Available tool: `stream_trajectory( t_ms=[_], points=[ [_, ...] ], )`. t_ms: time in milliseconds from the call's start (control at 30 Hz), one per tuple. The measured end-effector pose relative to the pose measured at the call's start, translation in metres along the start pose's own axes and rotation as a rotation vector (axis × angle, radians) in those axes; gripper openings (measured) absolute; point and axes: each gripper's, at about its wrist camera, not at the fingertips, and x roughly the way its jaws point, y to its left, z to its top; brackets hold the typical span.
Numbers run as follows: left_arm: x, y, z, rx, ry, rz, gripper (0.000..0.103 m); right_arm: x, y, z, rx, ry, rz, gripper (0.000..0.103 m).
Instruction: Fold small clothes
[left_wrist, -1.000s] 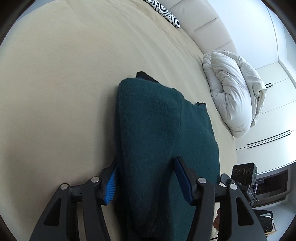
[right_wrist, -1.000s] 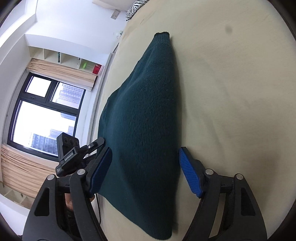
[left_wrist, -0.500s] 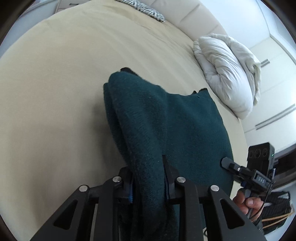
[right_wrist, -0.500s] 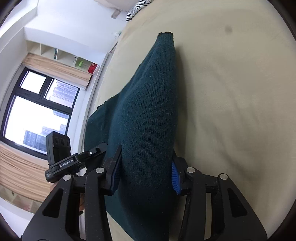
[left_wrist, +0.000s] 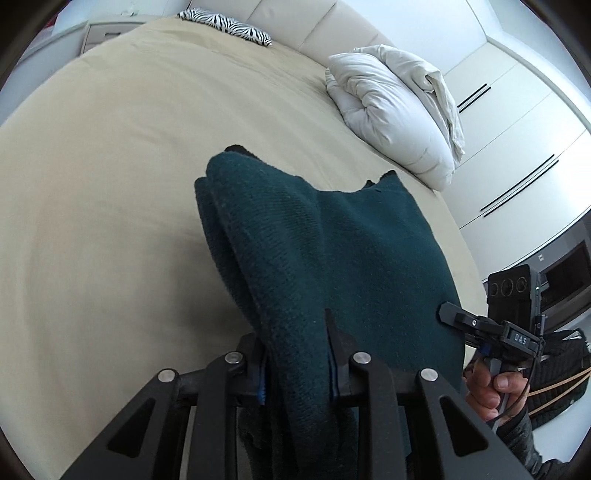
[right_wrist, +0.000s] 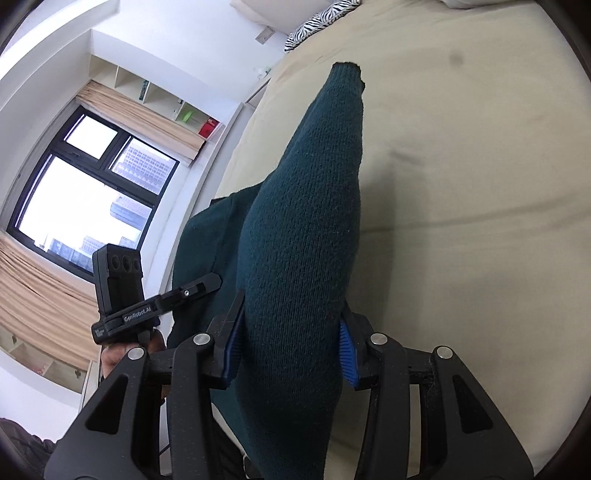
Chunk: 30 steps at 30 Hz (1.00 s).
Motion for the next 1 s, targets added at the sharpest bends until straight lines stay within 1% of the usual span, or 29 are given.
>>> stream_trajectory(
  t_ms=[67,167,233,267,300,367,400,467,533,667,700,767,833,867,933,1000],
  points=[
    [0.008,0.001,-0.007,-0.016,0.01,0.0,0.025,-0.008,-0.004,-0.013,0.015,-0.007,0.004,0.04],
    [0.029,0.01,-0.01,-0.047,0.039,0.019,0.026,-0.005,-0.011,-0.025,0.015,0.002,-0.016,0.04],
    [0.045,0.015,-0.013,-0.068,0.063,0.042,0.027,0.003,-0.024,-0.032,0.042,0.018,-0.036,0.04],
    [0.048,0.018,-0.014,-0.076,0.064,0.031,0.029,0.009,-0.037,-0.038,0.074,0.026,-0.051,0.04],
    [0.048,0.021,-0.015,-0.093,0.059,0.014,0.029,0.013,-0.047,-0.043,0.115,0.025,-0.04,0.04],
    [0.047,0.023,-0.017,-0.101,0.056,-0.001,0.032,0.012,-0.069,-0.053,0.202,-0.004,0.051,0.041],
    [0.048,0.023,-0.018,-0.098,0.056,0.001,0.033,0.01,-0.071,-0.056,0.209,-0.015,0.071,0.041],
    [0.049,0.026,-0.018,-0.115,0.054,-0.014,0.033,0.009,-0.067,-0.06,0.187,-0.02,0.066,0.041],
    [0.05,0.03,-0.019,-0.139,0.046,-0.032,0.034,0.015,-0.065,-0.053,0.181,-0.016,0.064,0.042],
    [0.044,0.028,-0.022,-0.148,0.026,-0.03,0.034,0.015,-0.064,-0.051,0.187,-0.018,0.08,0.042],
    [0.039,0.027,-0.022,-0.15,0.018,-0.018,0.034,0.018,-0.066,-0.035,0.193,-0.015,0.081,0.043],
    [0.022,0.02,-0.022,-0.13,-0.029,0.043,0.034,0.014,-0.076,-0.029,0.208,-0.018,0.066,0.043],
    [-0.002,0.009,-0.022,-0.086,-0.099,0.128,0.032,0.003,-0.073,-0.026,0.207,-0.047,0.024,0.046],
    [-0.013,0.005,-0.023,-0.063,-0.126,0.155,0.032,-0.008,-0.072,-0.026,0.205,-0.075,-0.01,0.046],
    [-0.031,-0.013,-0.024,-0.002,-0.169,0.154,0.032,-0.026,-0.072,-0.024,0.222,-0.121,-0.057,0.047],
    [-0.04,-0.031,-0.027,0.057,-0.192,0.14,0.032,-0.045,-0.063,-0.023,0.212,-0.168,-0.009,0.047]
  ],
)
